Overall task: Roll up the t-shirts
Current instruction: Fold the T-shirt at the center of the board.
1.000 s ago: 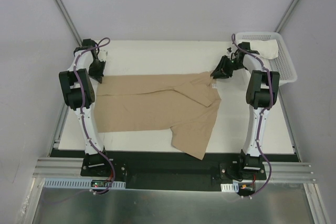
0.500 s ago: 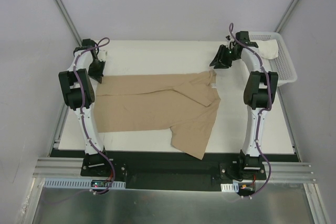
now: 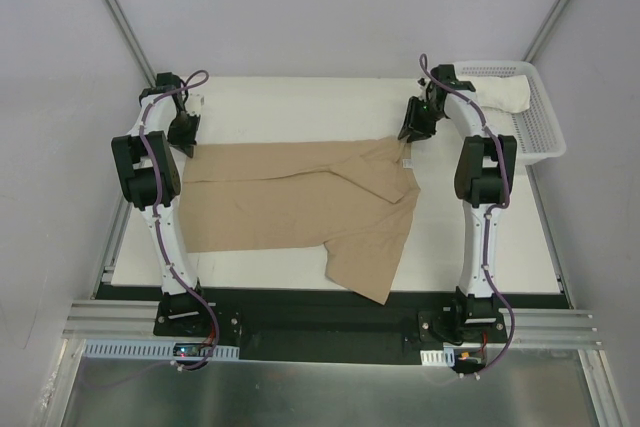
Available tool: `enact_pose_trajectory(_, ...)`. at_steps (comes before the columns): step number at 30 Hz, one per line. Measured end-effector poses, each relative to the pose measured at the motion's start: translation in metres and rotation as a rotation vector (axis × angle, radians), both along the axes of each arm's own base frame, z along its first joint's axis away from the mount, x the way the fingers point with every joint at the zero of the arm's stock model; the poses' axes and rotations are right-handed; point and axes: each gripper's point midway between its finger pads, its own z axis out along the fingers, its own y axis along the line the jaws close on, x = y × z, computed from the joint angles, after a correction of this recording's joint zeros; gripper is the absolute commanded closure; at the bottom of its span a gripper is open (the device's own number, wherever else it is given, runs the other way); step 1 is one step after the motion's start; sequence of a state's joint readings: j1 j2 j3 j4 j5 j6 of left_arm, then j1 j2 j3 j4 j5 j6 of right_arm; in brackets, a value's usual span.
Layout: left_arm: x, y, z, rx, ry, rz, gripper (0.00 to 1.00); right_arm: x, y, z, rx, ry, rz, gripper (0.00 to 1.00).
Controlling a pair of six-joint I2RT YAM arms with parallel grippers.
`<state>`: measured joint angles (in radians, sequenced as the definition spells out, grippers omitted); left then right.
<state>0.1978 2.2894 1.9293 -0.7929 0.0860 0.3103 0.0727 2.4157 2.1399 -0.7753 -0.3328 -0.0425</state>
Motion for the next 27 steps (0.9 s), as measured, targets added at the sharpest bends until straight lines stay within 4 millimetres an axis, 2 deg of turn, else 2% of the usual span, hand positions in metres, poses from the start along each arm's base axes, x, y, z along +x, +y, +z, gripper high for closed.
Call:
enact_pose_trajectory(6, -0.001, 0.003, 0.0, 0.016, 0.005, 0.001, 1.0, 0.003, -0.009, 0.0, -0.054, -0.01, -0.01, 0.66)
enact_pose_trajectory(9, -0.001, 0.003, 0.0, 0.018, 0.006, 0.0, 1.0, 0.004, -0.01, 0.0, -0.066, -0.014, -0.006, 0.76)
enact_pose_trajectory(10, -0.001, 0.003, 0.0, 0.019, 0.006, -0.002, 1.0, 0.004, -0.01, -0.001, -0.067, -0.014, -0.003, 0.86)
enact_pose_trajectory(14, -0.001, 0.004, 0.0, 0.024, 0.006, -0.007, 1.0, 0.007, -0.007, -0.008, -0.067, -0.014, 0.01, 0.99)
enact_pose_trajectory(19, -0.002, 0.008, 0.0, 0.046, 0.011, -0.008, 1.0, 0.006, -0.001, -0.018, -0.035, 0.004, 0.029, 0.99)
enact_pose_trajectory(23, -0.004, 0.016, 0.0, 0.073, 0.018, -0.002, 1.0, 0.011, 0.005, -0.01, 0.059, -0.01, 0.028, 0.99)
enact_pose_trajectory(27, -0.008, 0.031, 0.0, 0.105, 0.026, 0.009, 1.0, 0.021, 0.0, 0.0, 0.156, -0.037, -0.005, 0.99)
